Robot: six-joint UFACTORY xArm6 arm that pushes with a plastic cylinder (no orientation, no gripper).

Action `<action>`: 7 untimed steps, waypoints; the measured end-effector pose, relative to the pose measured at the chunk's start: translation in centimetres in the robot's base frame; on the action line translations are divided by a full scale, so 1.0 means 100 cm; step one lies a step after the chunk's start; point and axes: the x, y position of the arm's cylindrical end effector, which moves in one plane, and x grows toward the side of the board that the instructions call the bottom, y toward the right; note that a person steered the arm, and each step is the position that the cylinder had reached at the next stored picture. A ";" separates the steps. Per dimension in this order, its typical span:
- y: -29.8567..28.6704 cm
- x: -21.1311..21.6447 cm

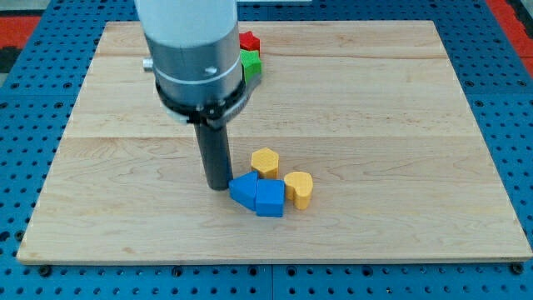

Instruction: Separate the yellow and blue blocks

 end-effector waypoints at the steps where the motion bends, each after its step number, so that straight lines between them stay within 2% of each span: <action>1: -0.001 0.021; 2: 0.010 0.051; 3: 0.078 0.057; 4: 0.106 0.058; 7: 0.109 -0.019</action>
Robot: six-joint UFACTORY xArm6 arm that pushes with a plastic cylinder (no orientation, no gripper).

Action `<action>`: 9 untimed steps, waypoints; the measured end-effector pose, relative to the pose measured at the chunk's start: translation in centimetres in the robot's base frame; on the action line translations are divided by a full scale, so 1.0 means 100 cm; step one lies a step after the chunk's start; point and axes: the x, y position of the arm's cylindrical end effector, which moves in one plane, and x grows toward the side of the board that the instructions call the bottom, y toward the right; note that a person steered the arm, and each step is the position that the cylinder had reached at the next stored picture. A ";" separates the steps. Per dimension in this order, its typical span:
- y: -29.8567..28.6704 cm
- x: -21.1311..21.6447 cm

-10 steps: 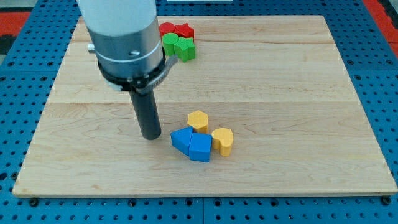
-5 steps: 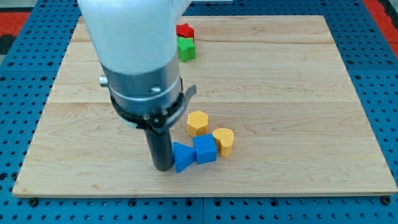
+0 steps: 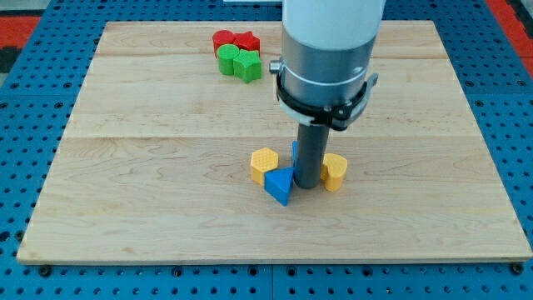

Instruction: Separate the yellow and blue blocks

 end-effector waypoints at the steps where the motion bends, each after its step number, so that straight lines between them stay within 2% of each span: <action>1: 0.000 -0.024; 3: 0.010 -0.075; 4: 0.076 -0.082; 6: -0.014 -0.099; 7: 0.022 -0.098; 8: 0.065 -0.041; 9: 0.032 0.015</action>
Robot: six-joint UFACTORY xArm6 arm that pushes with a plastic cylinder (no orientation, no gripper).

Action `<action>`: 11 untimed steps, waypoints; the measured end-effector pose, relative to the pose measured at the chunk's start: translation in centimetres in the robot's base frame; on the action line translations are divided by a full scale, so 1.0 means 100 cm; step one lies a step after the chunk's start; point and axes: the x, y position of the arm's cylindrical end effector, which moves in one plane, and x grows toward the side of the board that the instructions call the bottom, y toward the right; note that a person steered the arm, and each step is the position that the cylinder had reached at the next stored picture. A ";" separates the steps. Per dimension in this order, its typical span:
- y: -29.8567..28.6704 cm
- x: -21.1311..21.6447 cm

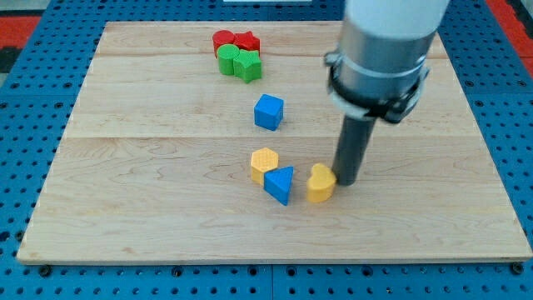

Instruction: Separate the yellow and blue blocks

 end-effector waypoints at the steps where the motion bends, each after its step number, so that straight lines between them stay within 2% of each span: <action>1: -0.031 0.005; 2: -0.052 0.007; 3: -0.106 -0.010; 4: -0.124 -0.012; 5: -0.116 0.012; 6: -0.163 0.022; 8: -0.192 -0.061; 9: -0.239 -0.074; 11: -0.172 -0.113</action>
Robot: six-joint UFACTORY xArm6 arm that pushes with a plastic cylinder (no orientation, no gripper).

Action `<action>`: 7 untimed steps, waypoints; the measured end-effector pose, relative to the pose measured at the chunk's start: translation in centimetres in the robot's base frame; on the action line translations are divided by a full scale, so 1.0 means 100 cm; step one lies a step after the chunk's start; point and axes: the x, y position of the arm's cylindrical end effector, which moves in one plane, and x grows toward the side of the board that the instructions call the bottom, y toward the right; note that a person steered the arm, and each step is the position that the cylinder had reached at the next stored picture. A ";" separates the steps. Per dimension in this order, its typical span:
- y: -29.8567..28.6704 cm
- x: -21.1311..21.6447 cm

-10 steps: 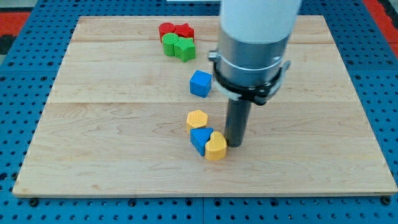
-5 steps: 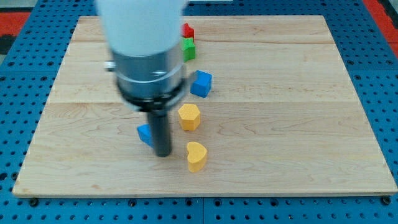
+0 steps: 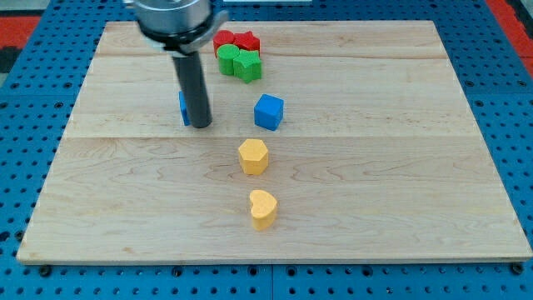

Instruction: Separate the yellow and blue blocks

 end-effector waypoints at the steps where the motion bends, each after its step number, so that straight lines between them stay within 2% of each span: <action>1: -0.089 0.000; 2: -0.151 -0.009; 3: -0.119 -0.047; 4: -0.013 -0.045; 5: 0.014 -0.034; 6: -0.066 -0.032; 7: -0.087 0.000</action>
